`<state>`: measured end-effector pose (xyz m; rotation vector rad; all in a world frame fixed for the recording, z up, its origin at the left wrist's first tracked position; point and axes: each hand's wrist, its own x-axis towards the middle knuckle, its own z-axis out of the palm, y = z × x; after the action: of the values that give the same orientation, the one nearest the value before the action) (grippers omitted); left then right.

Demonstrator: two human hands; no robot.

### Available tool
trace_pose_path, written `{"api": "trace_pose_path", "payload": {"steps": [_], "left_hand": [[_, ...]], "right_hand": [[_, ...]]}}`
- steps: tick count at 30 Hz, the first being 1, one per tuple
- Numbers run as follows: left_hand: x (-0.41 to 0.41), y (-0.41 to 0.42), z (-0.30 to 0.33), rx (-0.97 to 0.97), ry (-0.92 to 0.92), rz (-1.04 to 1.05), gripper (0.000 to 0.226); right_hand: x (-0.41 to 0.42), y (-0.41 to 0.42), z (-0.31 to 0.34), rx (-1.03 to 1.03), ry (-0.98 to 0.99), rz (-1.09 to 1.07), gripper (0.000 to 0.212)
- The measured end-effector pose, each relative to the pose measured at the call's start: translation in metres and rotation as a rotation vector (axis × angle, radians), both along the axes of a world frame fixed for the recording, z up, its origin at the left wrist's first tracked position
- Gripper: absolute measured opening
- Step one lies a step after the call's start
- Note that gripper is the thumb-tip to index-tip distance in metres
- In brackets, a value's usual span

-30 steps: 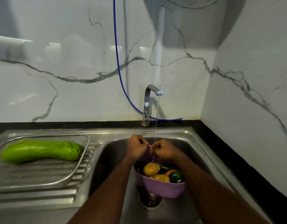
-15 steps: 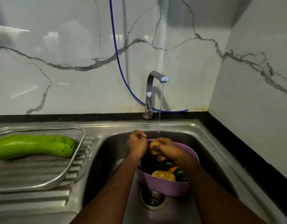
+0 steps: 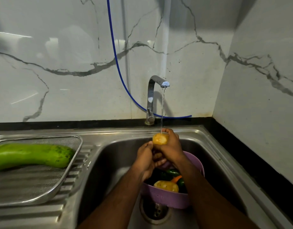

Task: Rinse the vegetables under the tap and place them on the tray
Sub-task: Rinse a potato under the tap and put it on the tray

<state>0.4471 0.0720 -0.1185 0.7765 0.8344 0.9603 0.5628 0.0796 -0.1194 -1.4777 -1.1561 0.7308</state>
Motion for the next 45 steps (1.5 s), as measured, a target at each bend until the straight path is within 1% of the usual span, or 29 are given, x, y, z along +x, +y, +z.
{"api": "trace_pose_path", "payload": {"steps": [1,3,5,7,8,10,12,15,17,21,22,24,26,28,31,33,35,40,43,45], "left_hand": [[-0.001,0.0,-0.001,-0.006,0.0,-0.002,0.036],[-0.001,0.0,-0.003,-0.017,-0.008,0.002,0.038],[-0.003,0.0,-0.004,-0.009,0.007,-0.002,0.037],[-0.004,0.0,-0.005,0.028,0.063,-0.024,0.033],[-0.004,0.001,-0.005,0.047,0.092,-0.031,0.03],[-0.005,0.003,-0.006,0.07,0.115,-0.026,0.027],[-0.004,0.002,-0.004,0.076,0.104,-0.014,0.026],[-0.003,0.001,-0.005,0.109,0.083,0.001,0.025],[-0.002,0.001,-0.004,0.138,0.077,0.026,0.026],[-0.004,0.002,-0.002,0.125,0.034,0.079,0.028],[-0.005,0.002,-0.002,0.119,0.028,0.082,0.028],[-0.005,0.002,-0.002,0.129,0.034,0.079,0.027],[-0.004,0.002,-0.004,0.175,0.078,0.074,0.025],[-0.002,0.002,-0.005,0.236,0.131,0.078,0.025],[0.0,0.002,-0.007,0.378,0.256,0.13,0.031],[-0.001,0.003,-0.008,0.491,0.364,0.164,0.038],[-0.003,0.004,-0.008,0.555,0.436,0.201,0.041],[-0.009,0.008,-0.006,0.555,0.442,0.221,0.037],[-0.01,0.01,-0.008,0.54,0.445,0.209,0.034],[-0.009,0.008,-0.009,0.533,0.444,0.205,0.034]], "right_hand": [[-0.001,0.0,0.0,-0.019,0.036,0.002,0.072],[-0.002,0.0,0.0,-0.075,0.15,0.026,0.067],[0.0,0.001,0.002,-0.183,0.327,0.067,0.059],[0.006,0.001,0.006,-0.264,0.499,0.136,0.047],[0.009,0.0,0.008,-0.275,0.579,0.176,0.041],[0.016,-0.002,0.009,-0.263,0.634,0.223,0.035],[0.018,0.0,0.003,-0.247,0.599,0.204,0.03],[0.012,0.005,-0.005,-0.23,0.478,0.127,0.024],[0.01,0.007,-0.004,-0.205,0.439,0.109,0.021],[0.01,0.005,0.002,-0.209,0.586,0.164,0.03],[0.01,0.003,0.003,-0.212,0.602,0.186,0.033],[0.009,0.002,0.003,-0.196,0.575,0.199,0.037],[0.005,0.002,0.001,-0.175,0.501,0.172,0.035],[0.001,0.004,0.0,-0.157,0.432,0.107,0.027],[-0.006,0.008,0.002,-0.154,0.343,0.031,0.017],[-0.011,0.01,0.005,-0.193,0.269,0.001,0.023],[-0.016,0.01,0.006,-0.227,0.28,-0.018,0.03],[-0.021,0.003,0.006,-0.211,0.392,0.107,0.032],[-0.019,0.0,0.004,-0.212,0.364,0.163,0.035],[-0.019,-0.002,0.004,-0.199,0.316,0.146,0.029]]}}
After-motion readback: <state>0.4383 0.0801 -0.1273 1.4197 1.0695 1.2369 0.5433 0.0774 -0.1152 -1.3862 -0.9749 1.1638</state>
